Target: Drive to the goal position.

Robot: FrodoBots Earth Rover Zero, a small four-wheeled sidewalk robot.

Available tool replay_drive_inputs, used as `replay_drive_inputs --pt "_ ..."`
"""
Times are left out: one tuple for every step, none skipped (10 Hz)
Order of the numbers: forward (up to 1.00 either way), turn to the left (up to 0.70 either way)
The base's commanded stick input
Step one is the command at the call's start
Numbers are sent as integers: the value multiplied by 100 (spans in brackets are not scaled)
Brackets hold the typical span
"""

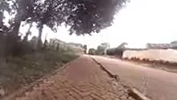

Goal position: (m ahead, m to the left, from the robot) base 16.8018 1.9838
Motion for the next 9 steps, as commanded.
replay_drive_inputs --pt "70 0" --pt "70 10" --pt "70 10" --pt "70 10" --pt "70 9" --pt "70 7" --pt "70 0" --pt "70 0" --pt "70 0"
